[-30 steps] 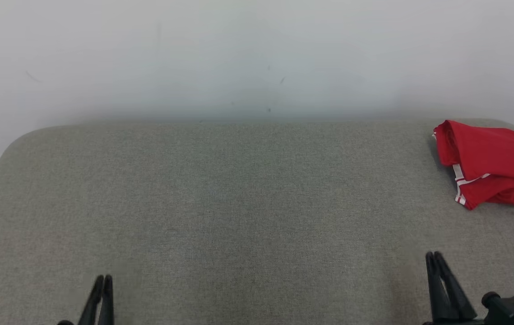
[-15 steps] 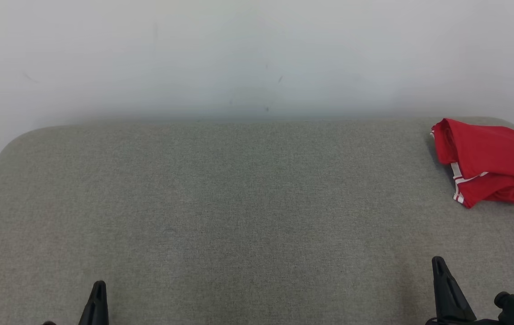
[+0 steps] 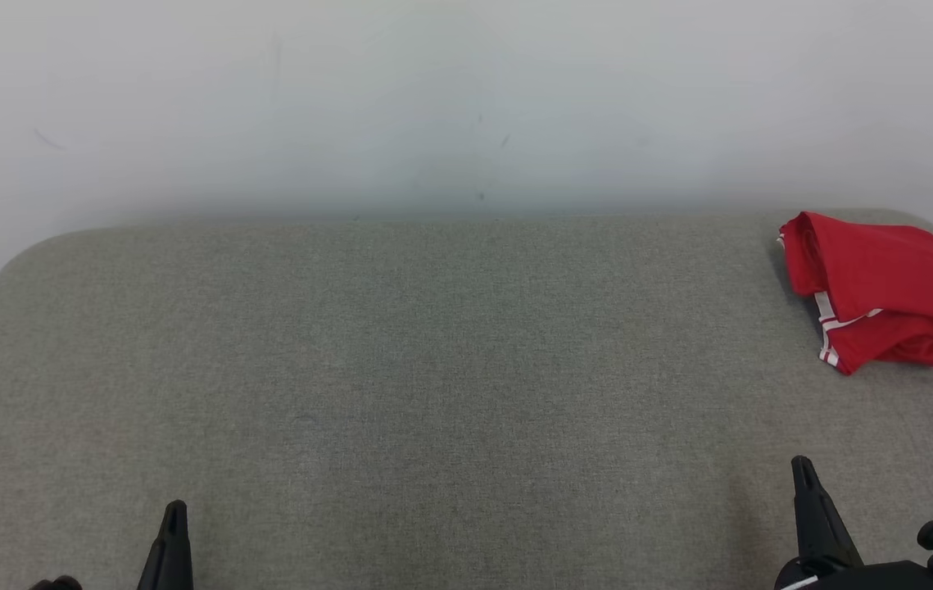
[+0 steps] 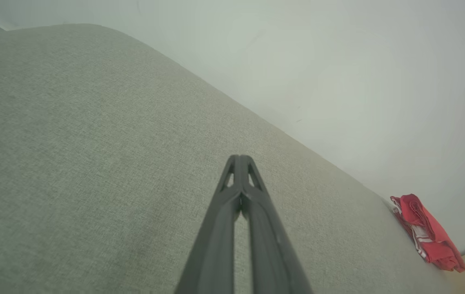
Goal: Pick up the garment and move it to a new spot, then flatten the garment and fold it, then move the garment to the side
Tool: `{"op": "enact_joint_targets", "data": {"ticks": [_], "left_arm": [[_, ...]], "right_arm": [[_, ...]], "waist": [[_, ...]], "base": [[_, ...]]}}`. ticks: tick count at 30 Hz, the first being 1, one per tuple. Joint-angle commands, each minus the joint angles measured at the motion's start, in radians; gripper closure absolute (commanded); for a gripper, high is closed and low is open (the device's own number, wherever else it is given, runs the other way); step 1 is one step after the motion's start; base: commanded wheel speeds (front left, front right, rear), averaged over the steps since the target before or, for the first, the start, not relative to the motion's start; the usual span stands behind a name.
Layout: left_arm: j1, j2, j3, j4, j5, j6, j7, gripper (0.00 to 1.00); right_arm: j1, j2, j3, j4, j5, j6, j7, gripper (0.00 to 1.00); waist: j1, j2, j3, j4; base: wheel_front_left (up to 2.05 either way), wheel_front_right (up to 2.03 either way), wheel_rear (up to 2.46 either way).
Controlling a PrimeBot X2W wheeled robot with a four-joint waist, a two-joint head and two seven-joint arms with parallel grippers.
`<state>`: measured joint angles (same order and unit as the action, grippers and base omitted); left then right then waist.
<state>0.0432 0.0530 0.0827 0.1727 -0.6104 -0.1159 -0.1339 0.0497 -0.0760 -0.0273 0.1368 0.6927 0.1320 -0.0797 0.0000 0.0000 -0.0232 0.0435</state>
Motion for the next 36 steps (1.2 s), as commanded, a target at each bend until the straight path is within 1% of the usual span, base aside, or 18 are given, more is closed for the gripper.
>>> {"op": "enact_joint_targets", "data": {"ticks": [1,15,36], "left_arm": [[-0.032,0.004,0.006,-0.008,-0.046,-0.005,0.009,1.0],[-0.059,0.003,0.011,0.009,-0.246,-0.007,0.059,1.0],[-0.094,0.001,0.019,0.03,-0.486,-0.01,0.119,1.0]], "right_arm": [[-0.028,-0.001,-0.007,-0.008,0.044,-0.001,0.006,1.0],[-0.058,0.001,-0.019,0.016,0.23,-0.001,0.041,1.0],[-0.094,0.005,-0.035,0.046,0.453,-0.001,0.086,1.0]], "waist": [[0.0,0.0,0.0,-0.001],[0.0,0.0,0.004,-0.007],[0.0,0.0,0.009,-0.016]], "base": [[0.0,0.0,0.0],[0.0,0.0,0.0],[0.0,0.0,0.0]]}}
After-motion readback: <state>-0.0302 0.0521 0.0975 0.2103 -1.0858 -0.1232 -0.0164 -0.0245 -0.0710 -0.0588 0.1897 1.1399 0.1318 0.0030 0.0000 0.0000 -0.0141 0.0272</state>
